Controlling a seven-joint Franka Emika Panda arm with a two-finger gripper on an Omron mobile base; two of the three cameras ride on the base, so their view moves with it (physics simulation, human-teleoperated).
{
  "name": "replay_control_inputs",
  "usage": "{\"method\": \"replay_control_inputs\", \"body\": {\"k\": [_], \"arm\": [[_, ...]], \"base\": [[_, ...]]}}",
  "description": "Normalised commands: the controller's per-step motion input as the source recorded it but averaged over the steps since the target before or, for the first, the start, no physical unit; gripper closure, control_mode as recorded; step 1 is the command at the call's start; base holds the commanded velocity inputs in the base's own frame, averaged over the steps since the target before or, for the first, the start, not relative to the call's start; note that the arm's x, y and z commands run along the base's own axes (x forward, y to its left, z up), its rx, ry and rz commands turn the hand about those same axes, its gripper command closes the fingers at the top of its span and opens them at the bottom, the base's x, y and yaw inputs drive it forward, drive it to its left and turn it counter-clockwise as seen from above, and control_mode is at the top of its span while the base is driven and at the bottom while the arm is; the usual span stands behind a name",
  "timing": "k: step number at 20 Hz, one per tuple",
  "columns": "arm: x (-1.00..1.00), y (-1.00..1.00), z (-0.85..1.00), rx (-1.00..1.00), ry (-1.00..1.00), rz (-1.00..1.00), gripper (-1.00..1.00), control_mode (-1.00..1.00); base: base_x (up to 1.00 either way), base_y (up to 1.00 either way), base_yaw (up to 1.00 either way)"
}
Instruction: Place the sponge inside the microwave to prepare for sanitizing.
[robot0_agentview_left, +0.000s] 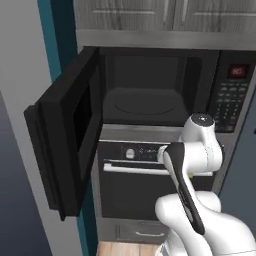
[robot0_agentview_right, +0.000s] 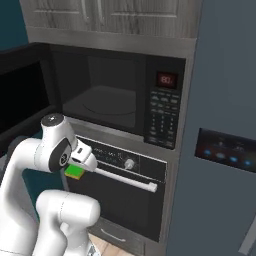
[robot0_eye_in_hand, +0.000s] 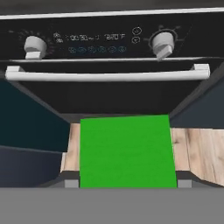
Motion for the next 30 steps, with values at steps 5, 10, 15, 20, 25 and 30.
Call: {"method": "replay_control_inputs", "body": {"k": [5, 10, 15, 20, 25, 30], "arm": [[0.0, 0.0, 0.0, 0.0, 0.0, 0.0, 1.0, 1.0], [0.0, 0.0, 0.0, 0.0, 0.0, 0.0, 1.0, 1.0], [0.0, 0.0, 0.0, 0.0, 0.0, 0.0, 1.0, 1.0], [0.0, 0.0, 0.0, 0.0, 0.0, 0.0, 1.0, 1.0], [0.0, 0.0, 0.0, 0.0, 0.0, 0.0, 1.0, 1.0], [0.0, 0.0, 0.0, 0.0, 0.0, 0.0, 1.0, -1.0]], "base": [[0.69, 0.0, 0.06], [0.3, 0.25, 0.19], [0.1, 0.16, 0.24], [0.06, -0.01, 0.07], [0.0, 0.0, 0.0], [0.0, 0.0, 0.0]]}}
